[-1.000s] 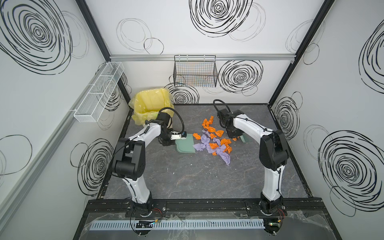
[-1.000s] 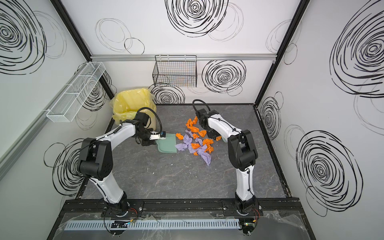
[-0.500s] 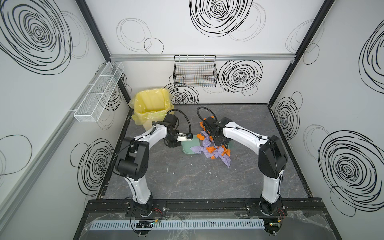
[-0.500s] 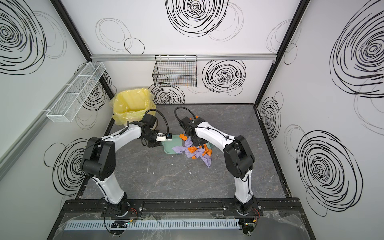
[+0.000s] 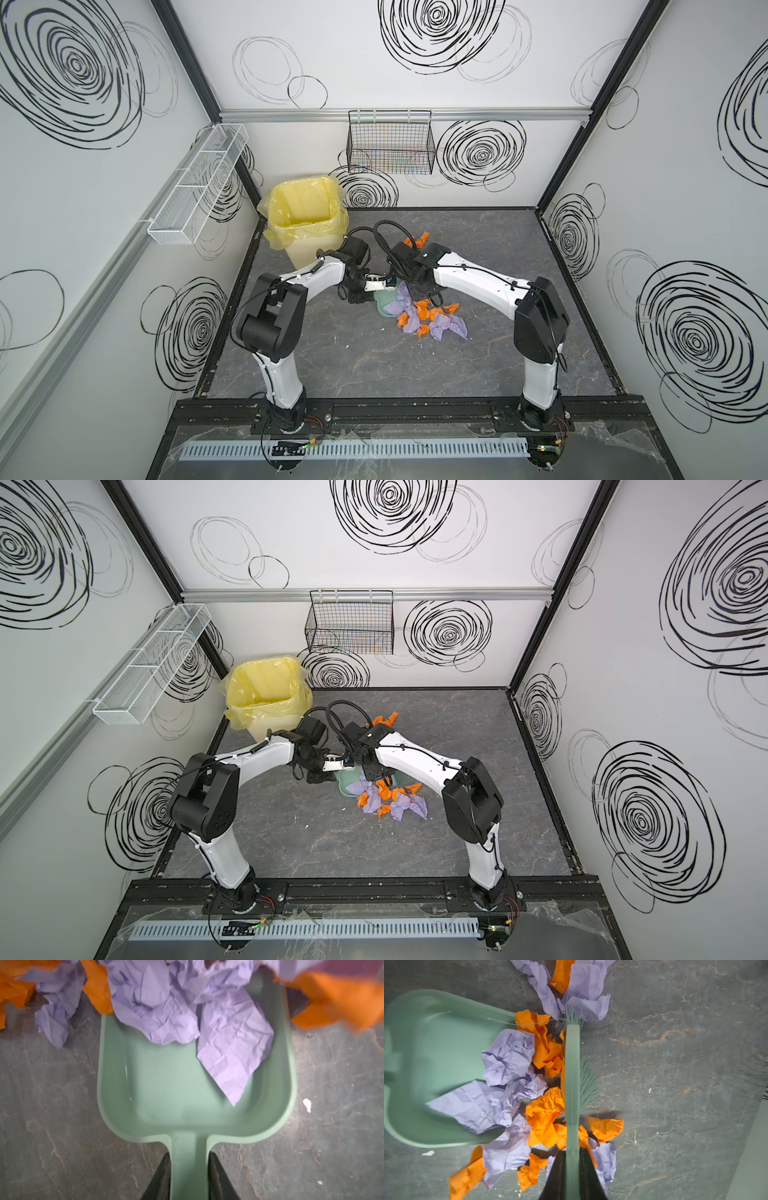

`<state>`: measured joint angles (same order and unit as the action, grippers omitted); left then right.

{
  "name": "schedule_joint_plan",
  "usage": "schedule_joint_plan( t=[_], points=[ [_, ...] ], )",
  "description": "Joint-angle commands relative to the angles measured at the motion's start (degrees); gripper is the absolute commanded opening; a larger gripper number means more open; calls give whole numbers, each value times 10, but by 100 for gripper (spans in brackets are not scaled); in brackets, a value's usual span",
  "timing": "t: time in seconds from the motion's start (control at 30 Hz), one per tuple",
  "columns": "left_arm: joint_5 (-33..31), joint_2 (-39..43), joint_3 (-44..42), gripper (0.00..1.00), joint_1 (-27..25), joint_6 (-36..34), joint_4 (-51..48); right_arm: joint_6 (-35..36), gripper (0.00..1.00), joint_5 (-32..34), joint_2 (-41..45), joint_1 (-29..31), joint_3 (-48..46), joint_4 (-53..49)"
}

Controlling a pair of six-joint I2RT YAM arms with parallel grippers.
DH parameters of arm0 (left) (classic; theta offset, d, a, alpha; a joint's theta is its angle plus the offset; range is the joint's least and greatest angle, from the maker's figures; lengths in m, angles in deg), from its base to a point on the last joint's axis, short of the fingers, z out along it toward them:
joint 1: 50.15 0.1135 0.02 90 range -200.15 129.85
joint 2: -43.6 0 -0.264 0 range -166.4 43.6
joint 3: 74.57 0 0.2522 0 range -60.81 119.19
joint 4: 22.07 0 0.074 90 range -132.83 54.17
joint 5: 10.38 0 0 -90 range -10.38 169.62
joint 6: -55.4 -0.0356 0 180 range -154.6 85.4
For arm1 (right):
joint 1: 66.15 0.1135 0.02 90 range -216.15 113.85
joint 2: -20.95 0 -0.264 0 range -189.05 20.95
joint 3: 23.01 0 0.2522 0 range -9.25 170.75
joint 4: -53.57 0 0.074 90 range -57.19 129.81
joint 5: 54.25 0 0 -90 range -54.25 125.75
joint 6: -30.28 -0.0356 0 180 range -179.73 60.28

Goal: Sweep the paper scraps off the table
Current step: 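Sweep the scraps into the dustpan with the right gripper's brush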

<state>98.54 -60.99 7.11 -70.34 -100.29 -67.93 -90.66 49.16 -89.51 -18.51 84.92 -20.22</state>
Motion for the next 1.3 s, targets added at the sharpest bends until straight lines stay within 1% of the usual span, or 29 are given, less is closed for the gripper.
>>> schedule_joint_plan(
  t=[0.0,0.27,0.37,0.53,0.67,0.73,0.8,0.97,1.07,1.27],
  points=[
    [17,-10,-11,0,-3,13,4,-17,0,-45,23,12,22,5],
    [27,-13,-16,0,-5,20,12,-26,0,-48,62,28,40,-12],
    [32,-11,-16,0,0,20,14,-36,0,-28,82,31,37,-36],
    [67,-10,-6,0,16,22,0,-57,0,-1,135,37,20,-67],
    [68,-6,-9,0,18,22,5,-81,0,50,172,35,17,-121],
    [68,-3,-12,0,17,20,6,-77,0,63,203,34,-12,-114],
    [70,3,-17,0,20,16,6,-89,0,88,229,31,-39,-117],
    [78,21,-24,0,26,0,-10,-96,0,98,276,1,-111,-119],
    [96,37,-19,0,36,-13,-33,-101,0,96,294,-18,-155,-117],
    [125,81,-14,0,59,-35,-77,-103,0,70,311,-57,-220,-108]
  ],
)
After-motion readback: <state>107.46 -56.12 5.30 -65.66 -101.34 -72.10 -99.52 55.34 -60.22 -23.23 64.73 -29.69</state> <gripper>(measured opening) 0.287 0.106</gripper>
